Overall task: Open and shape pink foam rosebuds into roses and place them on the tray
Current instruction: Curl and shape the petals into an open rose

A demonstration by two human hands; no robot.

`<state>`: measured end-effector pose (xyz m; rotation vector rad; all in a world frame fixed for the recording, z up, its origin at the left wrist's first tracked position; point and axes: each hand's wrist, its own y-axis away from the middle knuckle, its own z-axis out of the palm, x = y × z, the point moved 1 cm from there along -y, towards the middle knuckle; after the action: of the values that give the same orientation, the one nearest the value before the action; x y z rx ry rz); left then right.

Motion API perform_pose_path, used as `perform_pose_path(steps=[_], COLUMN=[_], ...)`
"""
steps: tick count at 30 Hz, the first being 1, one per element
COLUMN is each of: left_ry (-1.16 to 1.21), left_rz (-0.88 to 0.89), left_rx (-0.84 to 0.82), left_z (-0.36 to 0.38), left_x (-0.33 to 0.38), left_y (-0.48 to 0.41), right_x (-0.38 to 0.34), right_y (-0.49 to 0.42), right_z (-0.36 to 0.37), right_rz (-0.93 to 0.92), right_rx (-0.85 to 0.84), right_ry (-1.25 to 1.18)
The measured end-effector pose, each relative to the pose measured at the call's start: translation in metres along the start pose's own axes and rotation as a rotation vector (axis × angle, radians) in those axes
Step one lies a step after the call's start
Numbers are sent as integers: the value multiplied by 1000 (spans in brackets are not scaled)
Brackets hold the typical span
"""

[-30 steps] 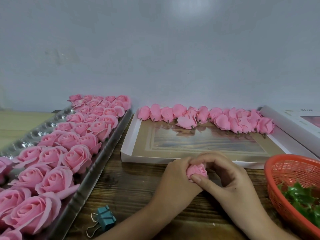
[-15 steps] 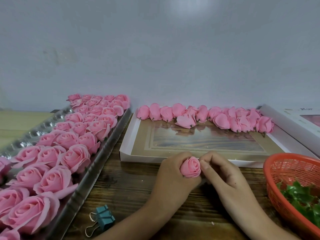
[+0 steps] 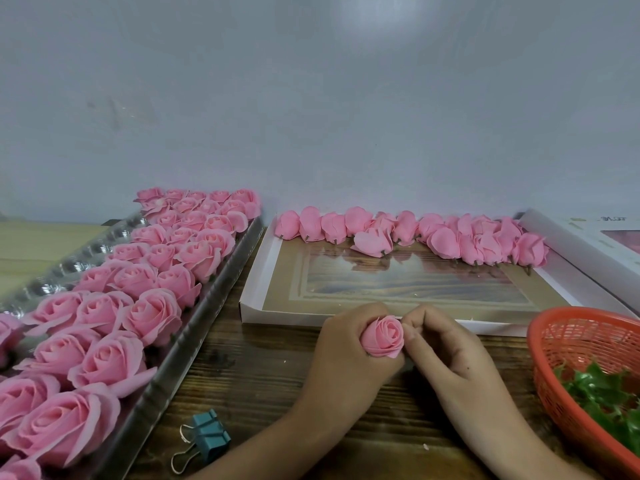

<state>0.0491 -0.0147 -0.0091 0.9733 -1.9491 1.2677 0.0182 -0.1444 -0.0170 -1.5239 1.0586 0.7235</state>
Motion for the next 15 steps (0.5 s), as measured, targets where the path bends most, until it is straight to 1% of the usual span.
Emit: perform_pose_path(steps=[5,9,15], left_ry=[24,36,52], left_rz=[15,9,7], left_rx=[15,-2,0], left_z=[0,0,0], left_x=[1,-1,-1], left_y=[0,0,0], right_x=[4,11,3], right_y=[0,0,-1], right_z=[-1,-3,-4], right_rz=[-4,-9,-70], right_rx=[-5,-2,116], right_ry=[-1,46,30])
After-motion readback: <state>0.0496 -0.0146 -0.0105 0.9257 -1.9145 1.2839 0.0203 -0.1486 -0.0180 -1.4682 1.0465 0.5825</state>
